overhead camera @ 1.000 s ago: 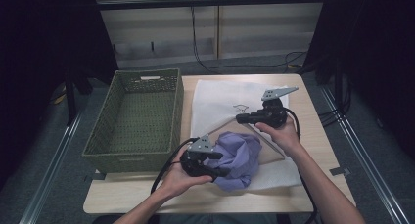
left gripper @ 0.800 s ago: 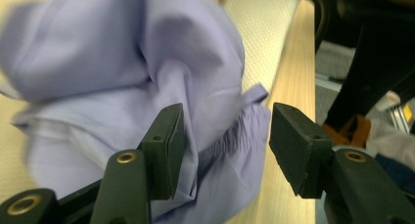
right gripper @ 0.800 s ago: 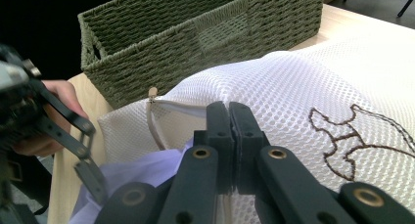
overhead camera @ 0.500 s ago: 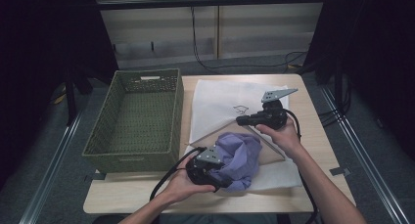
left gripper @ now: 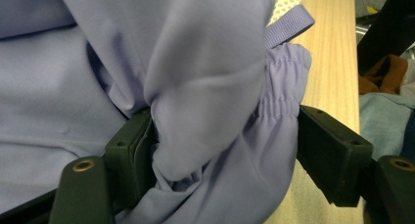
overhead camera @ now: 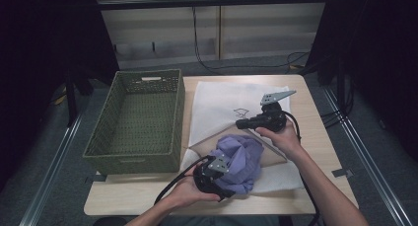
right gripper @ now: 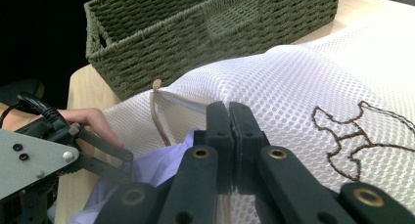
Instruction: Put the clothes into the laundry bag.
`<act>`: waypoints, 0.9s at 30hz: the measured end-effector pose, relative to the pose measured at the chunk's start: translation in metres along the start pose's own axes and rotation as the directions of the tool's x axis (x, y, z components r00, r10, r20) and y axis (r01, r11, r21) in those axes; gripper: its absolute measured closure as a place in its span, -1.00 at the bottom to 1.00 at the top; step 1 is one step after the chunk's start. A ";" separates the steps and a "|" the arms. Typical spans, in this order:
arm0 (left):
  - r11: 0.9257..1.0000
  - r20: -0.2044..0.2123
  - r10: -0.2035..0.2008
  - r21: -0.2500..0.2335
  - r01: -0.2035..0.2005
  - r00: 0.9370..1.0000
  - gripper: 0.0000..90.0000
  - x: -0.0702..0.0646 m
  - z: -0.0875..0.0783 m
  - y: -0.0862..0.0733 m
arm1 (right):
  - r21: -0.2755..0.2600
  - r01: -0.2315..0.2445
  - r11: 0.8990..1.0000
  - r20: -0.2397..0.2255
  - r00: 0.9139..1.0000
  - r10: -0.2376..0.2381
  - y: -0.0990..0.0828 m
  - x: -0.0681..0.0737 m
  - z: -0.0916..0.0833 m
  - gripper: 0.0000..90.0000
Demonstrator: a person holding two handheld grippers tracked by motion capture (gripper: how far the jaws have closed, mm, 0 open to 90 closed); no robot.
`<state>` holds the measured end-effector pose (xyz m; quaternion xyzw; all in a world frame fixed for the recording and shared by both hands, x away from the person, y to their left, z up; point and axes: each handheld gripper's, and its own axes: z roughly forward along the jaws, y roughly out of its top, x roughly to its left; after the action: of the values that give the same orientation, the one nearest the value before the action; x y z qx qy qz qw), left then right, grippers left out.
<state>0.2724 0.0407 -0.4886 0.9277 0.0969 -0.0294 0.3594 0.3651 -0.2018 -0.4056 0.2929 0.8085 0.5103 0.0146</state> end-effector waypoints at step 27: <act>0.999 0.021 -0.035 0.006 0.035 0.999 0.79 0.012 -0.011 0.009 | 0.032 -0.005 0.999 -0.003 1.000 0.005 -0.001 0.000 0.004 0.97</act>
<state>0.2859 0.0435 -0.4764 0.9265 0.1093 -0.0458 0.3572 0.3662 -0.1989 -0.4081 0.2945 0.8158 0.4976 0.0074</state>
